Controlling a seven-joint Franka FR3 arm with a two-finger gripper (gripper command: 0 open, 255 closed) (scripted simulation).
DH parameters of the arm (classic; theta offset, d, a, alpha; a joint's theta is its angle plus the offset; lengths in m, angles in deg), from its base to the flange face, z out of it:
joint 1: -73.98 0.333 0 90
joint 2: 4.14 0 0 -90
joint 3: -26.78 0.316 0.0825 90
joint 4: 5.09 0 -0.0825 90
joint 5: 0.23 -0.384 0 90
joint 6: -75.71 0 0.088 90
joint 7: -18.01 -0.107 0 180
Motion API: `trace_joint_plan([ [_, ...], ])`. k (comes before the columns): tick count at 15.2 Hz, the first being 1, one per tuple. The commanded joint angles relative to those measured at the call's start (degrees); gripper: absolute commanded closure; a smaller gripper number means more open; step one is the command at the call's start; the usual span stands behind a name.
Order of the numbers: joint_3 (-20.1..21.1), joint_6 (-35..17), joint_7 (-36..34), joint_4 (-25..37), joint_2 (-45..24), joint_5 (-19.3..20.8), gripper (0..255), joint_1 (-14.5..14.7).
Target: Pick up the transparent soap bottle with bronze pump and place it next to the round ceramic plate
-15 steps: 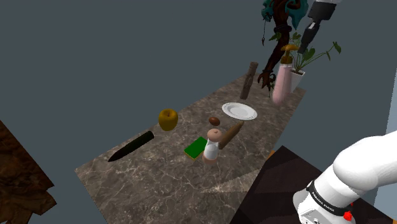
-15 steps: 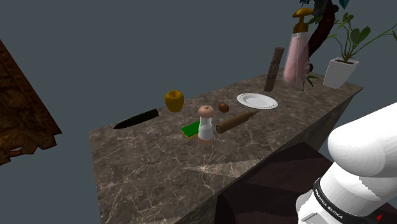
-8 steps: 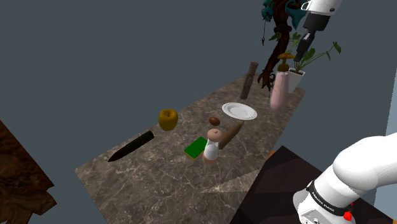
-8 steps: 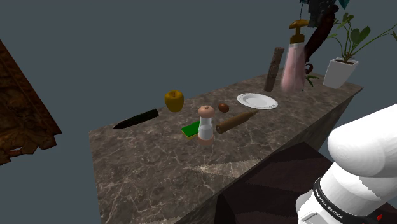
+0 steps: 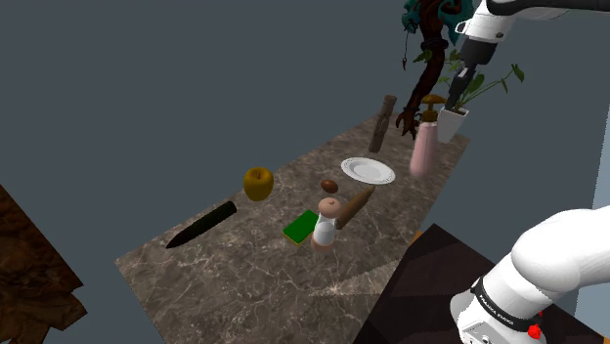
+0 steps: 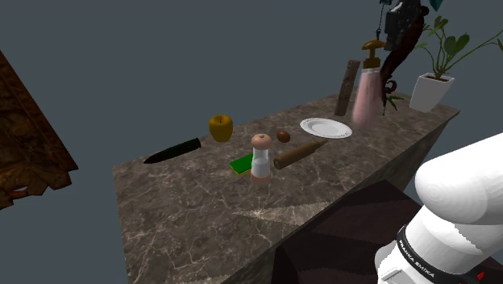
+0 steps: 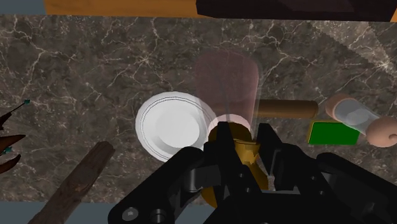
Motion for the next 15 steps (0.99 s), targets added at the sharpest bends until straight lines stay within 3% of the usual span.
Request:
trace_joint_plan([
  [1, 0.0, -1.84, -0.12, -2.37, 0.58, 0.1, 255, -0.05],
  [15, -0.54, -12.48, -0.28, -13.9, 1.48, 0.6, 255, -0.36],
])
